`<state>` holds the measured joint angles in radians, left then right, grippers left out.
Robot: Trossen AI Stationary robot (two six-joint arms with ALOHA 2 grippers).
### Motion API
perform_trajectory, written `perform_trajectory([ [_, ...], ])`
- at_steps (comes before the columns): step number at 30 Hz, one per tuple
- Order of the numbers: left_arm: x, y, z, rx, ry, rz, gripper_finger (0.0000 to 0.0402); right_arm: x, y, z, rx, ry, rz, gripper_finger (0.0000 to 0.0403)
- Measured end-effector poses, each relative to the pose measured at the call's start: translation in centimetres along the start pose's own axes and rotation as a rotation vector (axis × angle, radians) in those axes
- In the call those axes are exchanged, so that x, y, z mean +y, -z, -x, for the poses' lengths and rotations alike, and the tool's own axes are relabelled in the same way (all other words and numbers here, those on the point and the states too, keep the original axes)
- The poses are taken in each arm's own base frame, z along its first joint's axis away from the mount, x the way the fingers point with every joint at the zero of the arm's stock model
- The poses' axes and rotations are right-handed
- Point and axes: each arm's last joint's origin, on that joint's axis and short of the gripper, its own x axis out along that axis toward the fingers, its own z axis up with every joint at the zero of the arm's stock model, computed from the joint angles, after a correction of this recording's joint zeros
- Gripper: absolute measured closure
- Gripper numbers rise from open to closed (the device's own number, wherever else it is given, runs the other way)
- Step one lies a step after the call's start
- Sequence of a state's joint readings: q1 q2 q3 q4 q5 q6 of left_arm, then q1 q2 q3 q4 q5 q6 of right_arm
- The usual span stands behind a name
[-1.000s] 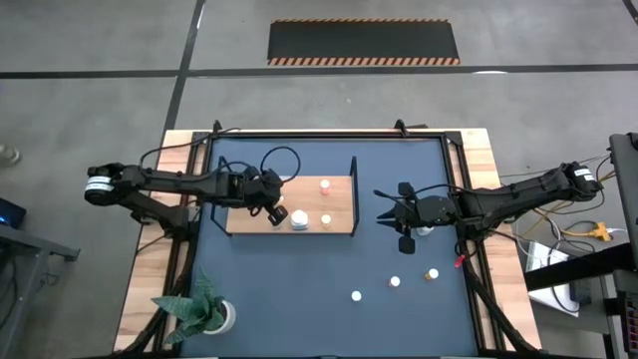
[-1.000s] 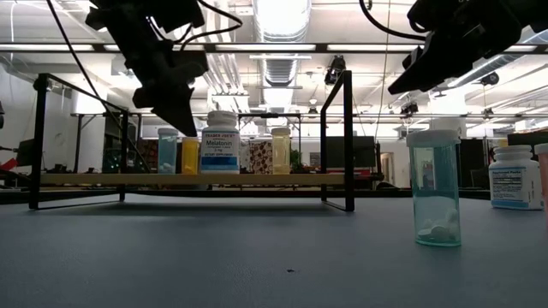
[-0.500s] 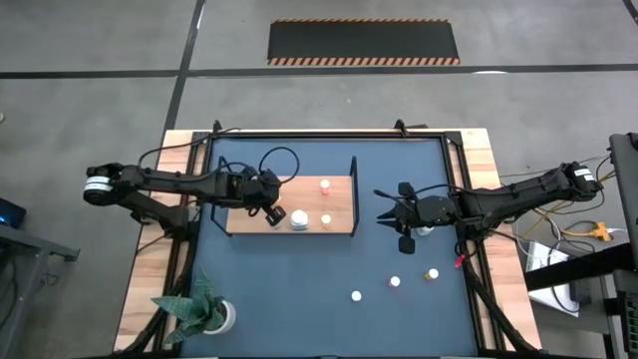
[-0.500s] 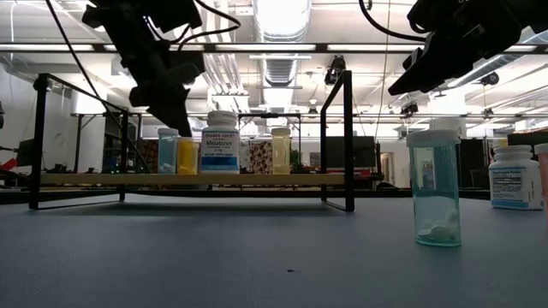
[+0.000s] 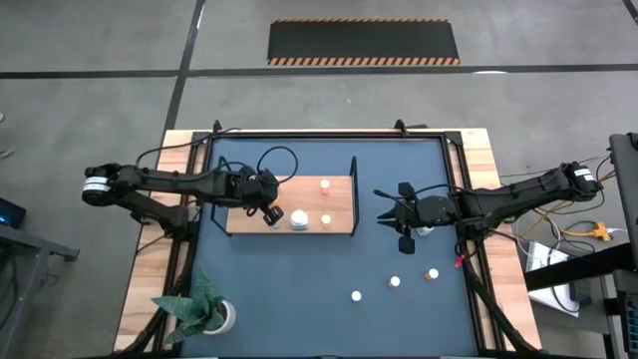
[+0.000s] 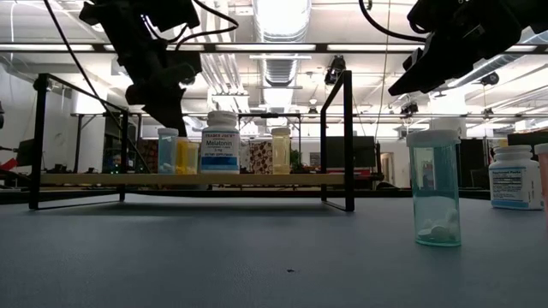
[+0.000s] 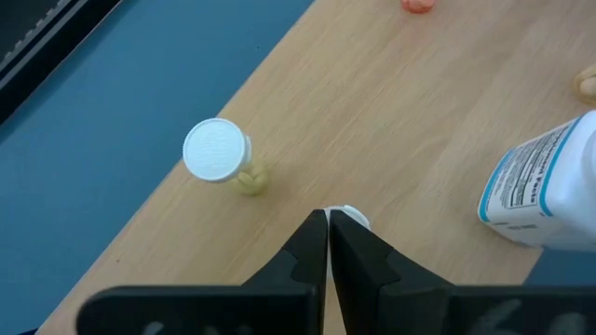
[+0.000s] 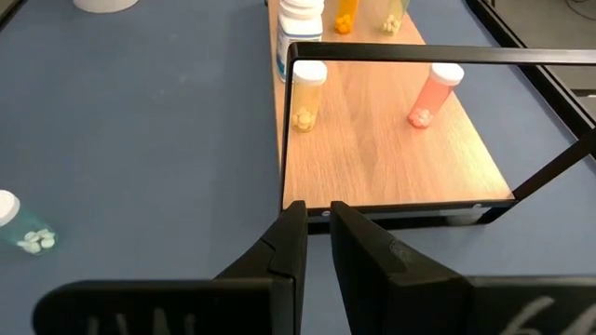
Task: Pick and place medicine bottles onto shelf by color
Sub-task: Put the top orange pill bottle on the shelf, then adjust the white pill bottle on the shelf
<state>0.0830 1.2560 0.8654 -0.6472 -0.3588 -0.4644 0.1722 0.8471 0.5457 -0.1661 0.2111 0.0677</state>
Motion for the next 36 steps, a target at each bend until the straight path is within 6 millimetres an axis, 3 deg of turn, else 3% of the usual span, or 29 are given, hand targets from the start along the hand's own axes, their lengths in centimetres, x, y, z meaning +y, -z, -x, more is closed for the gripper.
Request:
perform_trajectory([
  [9, -0.1, -0.5, 0.4, -0.023, 0.009, -0.001, 0.0402, 0.0, 0.0, 0.0, 0.000, 0.000, -0.004, 0.0360],
  [15, -0.2, -1.5, 1.9, -0.085, 0.040, -0.014, 0.0402, 0.0, 0.0, 0.0, 0.000, 0.000, -0.005, 0.0360],
  [22, -3.4, -2.7, 4.3, -0.348, 0.212, -0.167, 0.0402, 0.0, 0.0, 0.0, -0.005, -0.001, -0.049, 0.0360],
  [29, -7.1, -1.0, 6.1, -0.422, 0.337, -0.383, 0.0402, 0.3, -0.4, 0.1, -0.023, -0.023, -0.103, 0.0360],
  [36, -8.6, 1.5, 5.6, -0.356, 0.407, -0.465, 0.0402, 0.6, -0.4, 0.2, -0.031, -0.031, -0.097, 0.0360],
])
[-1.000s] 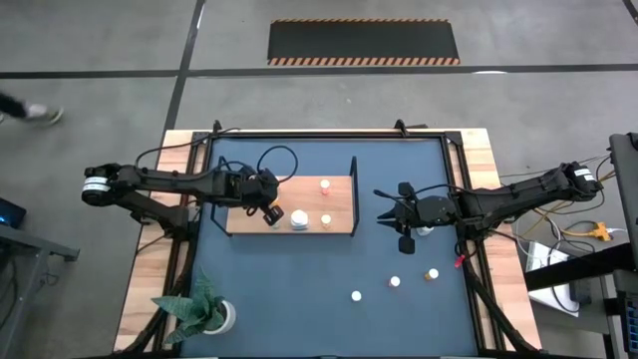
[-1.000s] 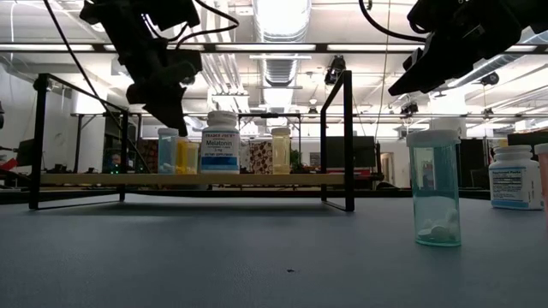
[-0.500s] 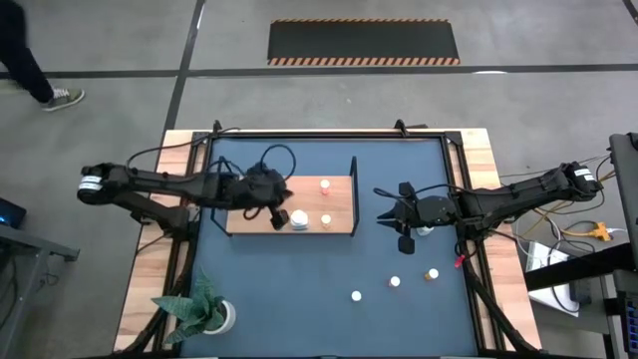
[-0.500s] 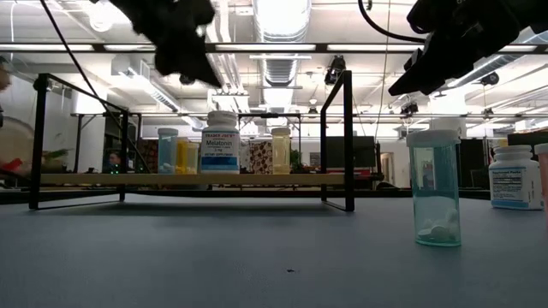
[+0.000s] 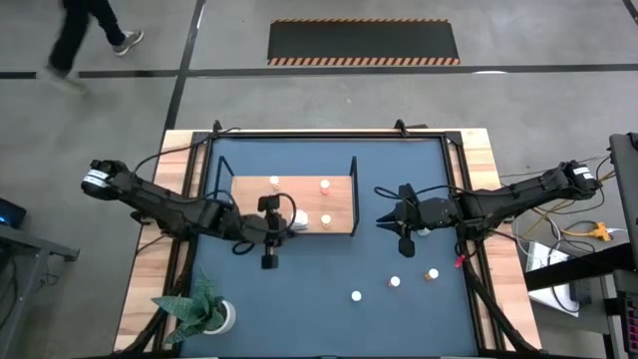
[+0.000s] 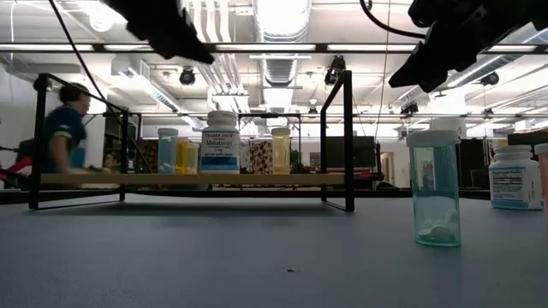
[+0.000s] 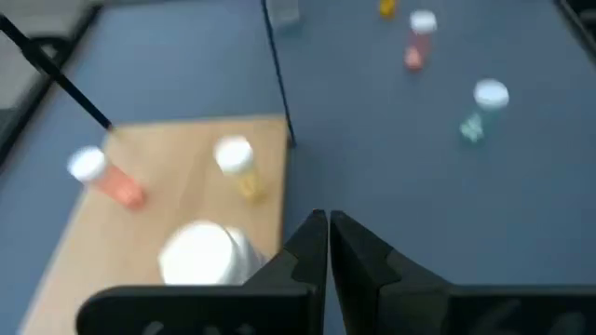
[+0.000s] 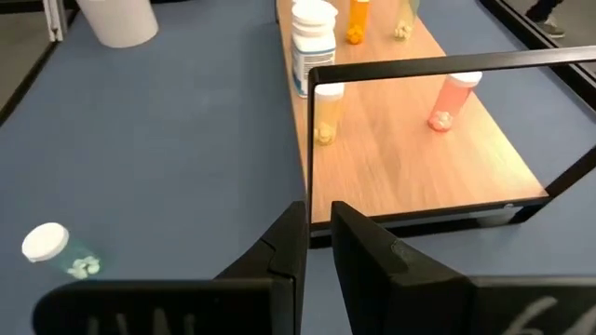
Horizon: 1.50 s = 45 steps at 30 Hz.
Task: Pick and place medicine bottles onto shelf by color
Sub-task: Adjust the white pill bottle on the shelf
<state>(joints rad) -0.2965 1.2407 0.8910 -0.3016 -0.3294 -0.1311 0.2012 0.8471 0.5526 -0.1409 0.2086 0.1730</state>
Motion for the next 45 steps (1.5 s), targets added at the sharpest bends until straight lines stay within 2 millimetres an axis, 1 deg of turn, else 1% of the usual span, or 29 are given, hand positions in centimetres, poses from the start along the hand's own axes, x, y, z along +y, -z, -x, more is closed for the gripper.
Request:
perform_trajectory([
  [3, -0.3, 0.7, -1.0, 0.021, -0.004, 0.040, 0.0402, 0.0, 0.0, 0.0, -0.002, 0.001, 0.000, 0.0360],
  [6, -0.6, 1.9, -2.5, 0.089, -0.023, 0.063, 0.0402, 0.0, 0.0, 0.0, -0.002, 0.001, 0.000, 0.0360],
  [10, -1.0, 2.6, -4.2, 0.142, -0.047, 0.045, 0.0402, 0.0, 0.0, 0.0, -0.002, 0.001, 0.004, 0.0360],
  [13, -1.0, 3.0, -4.9, 0.160, -0.100, 0.035, 0.0402, 0.0, 0.0, 0.0, -0.003, 0.001, 0.004, 0.0360],
  [18, -0.6, 3.1, -5.0, 0.156, -0.195, 0.024, 0.0402, 0.0, 0.0, 0.0, -0.002, 0.002, 0.004, 0.0360],
  [22, -0.4, 3.0, -4.9, 0.147, -0.234, 0.021, 0.0402, 0.0, 0.0, 0.0, -0.002, 0.002, 0.005, 0.0360],
  [35, -0.2, 3.5, -4.8, 0.194, -0.248, 0.001, 0.0402, 0.0, 0.0, 0.0, -0.002, 0.002, 0.007, 0.0360],
  [45, -0.2, 3.4, -4.8, 0.179, -0.245, 0.006, 0.0402, 0.0, 0.0, 0.0, -0.002, 0.002, 0.007, 0.0360],
])
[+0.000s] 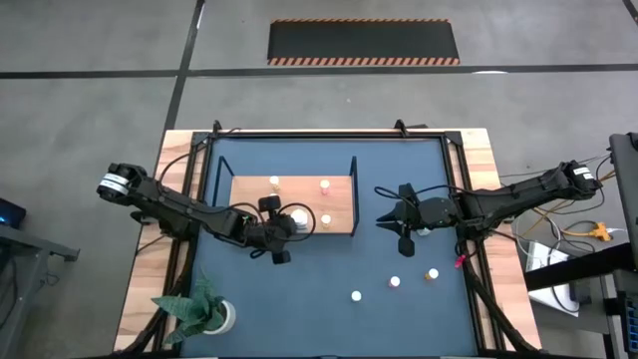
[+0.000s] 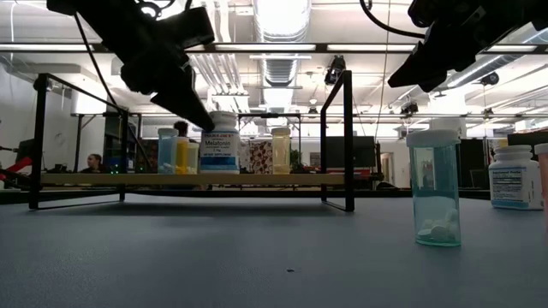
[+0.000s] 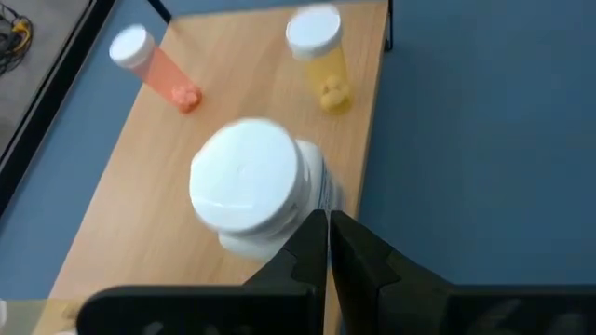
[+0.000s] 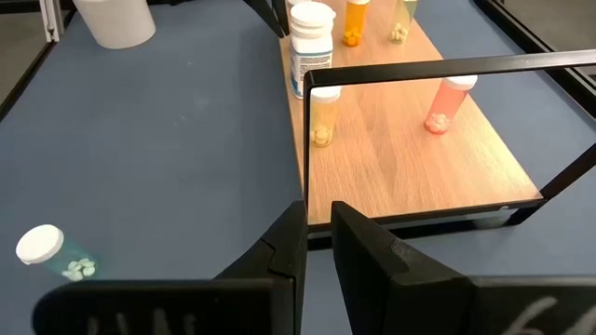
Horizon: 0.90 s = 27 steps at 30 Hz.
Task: Pick and place medicine bottles onto shelf by color
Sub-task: Adjust the white pill bottle on the shelf, then put the green pill bottle on the shelf
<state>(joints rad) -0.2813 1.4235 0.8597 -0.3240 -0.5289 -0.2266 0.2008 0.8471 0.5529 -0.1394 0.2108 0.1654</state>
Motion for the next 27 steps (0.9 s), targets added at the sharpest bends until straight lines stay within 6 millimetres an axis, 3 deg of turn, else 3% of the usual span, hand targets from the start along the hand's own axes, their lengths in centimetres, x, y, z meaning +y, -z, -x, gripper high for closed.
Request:
perform_trajectory([
  [6, -0.2, -1.2, 0.3, -0.086, 0.028, -0.035, 0.0402, 0.0, 0.0, 0.0, -0.001, 0.000, 0.000, 0.0360],
  [10, -0.4, -3.3, 2.2, -0.200, 0.091, -0.124, 0.0402, 0.0, -0.2, 0.1, -0.007, -0.002, -0.013, 0.0360],
  [15, -0.5, -5.4, 5.0, -0.500, 0.105, -0.339, 0.0402, 0.6, -1.1, 0.4, -0.032, -0.049, -0.023, 0.0360],
  [19, -0.3, -5.6, 6.2, -0.701, 0.171, -0.446, 0.0402, 2.1, -2.1, 1.0, -0.057, -0.120, -0.001, 0.0360],
  [27, -0.1, -4.7, 5.9, -0.779, 0.122, -0.497, 0.0402, 6.9, -3.8, 0.6, -0.012, -0.260, 0.061, 0.0360],
])
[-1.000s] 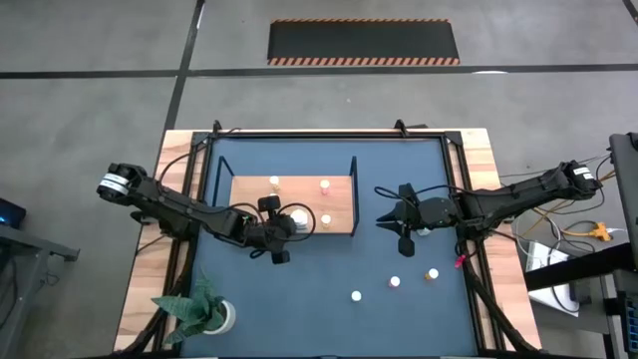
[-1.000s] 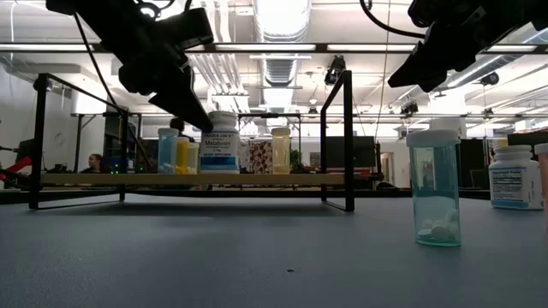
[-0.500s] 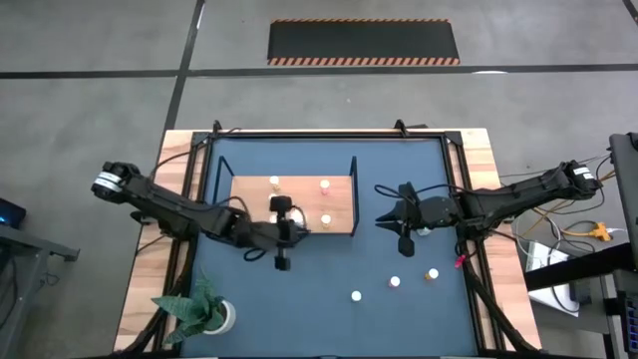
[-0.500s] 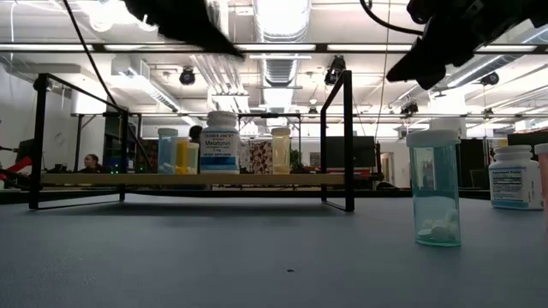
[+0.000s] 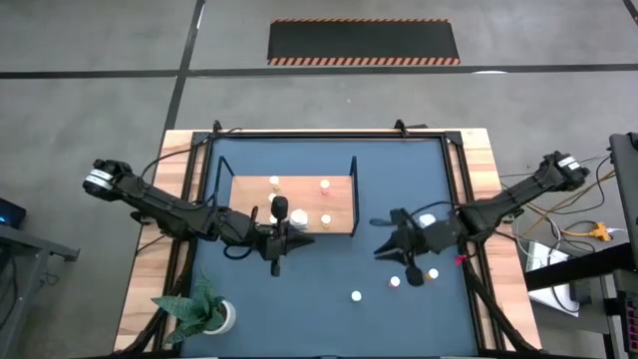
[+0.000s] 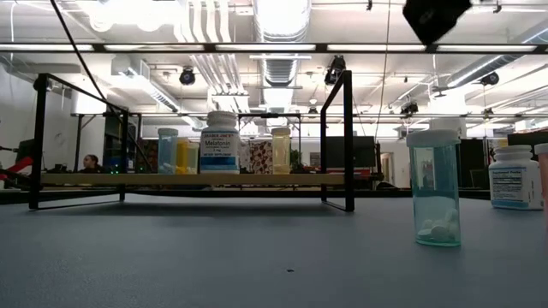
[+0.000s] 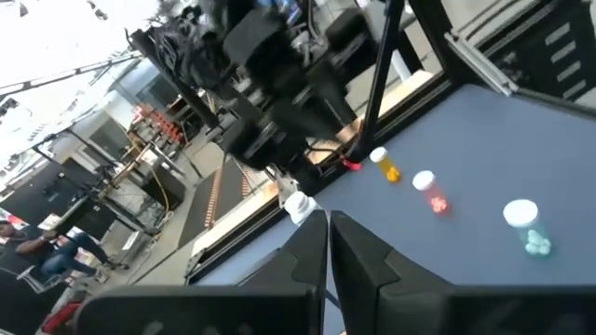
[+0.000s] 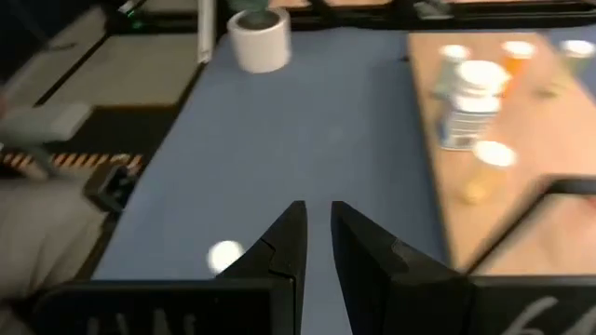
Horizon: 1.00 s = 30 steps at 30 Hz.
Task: Pick and place medicine bottles onto shelf by color
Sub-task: Put the green pill bottle on the shelf
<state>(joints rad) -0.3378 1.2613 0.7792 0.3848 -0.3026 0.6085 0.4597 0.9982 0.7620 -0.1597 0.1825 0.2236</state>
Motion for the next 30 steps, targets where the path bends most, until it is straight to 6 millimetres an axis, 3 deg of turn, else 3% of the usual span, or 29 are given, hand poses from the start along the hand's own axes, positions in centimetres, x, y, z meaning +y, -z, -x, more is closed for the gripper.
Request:
perform_trajectory([
  [6, 0.0, 0.0, 0.0, 0.002, -0.001, -0.002, 0.0402, 3.2, -1.4, -2.3, 0.137, -0.041, 0.044, 0.0360],
  [13, 0.1, -0.3, 0.2, -0.010, -0.003, 0.001, 0.0402, 5.1, -2.5, -5.1, 0.366, 0.017, 0.017, 0.0349],
  [22, -0.3, -0.8, 0.5, -0.028, 0.011, 0.022, 0.0402, 6.3, -1.7, -9.8, 0.510, 0.070, 0.035, 0.0241],
  [30, -1.8, -1.7, 1.1, -0.061, 0.072, 0.020, 0.0402, 6.7, 0.8, -13.3, 0.610, 0.092, 0.072, 0.0165],
])
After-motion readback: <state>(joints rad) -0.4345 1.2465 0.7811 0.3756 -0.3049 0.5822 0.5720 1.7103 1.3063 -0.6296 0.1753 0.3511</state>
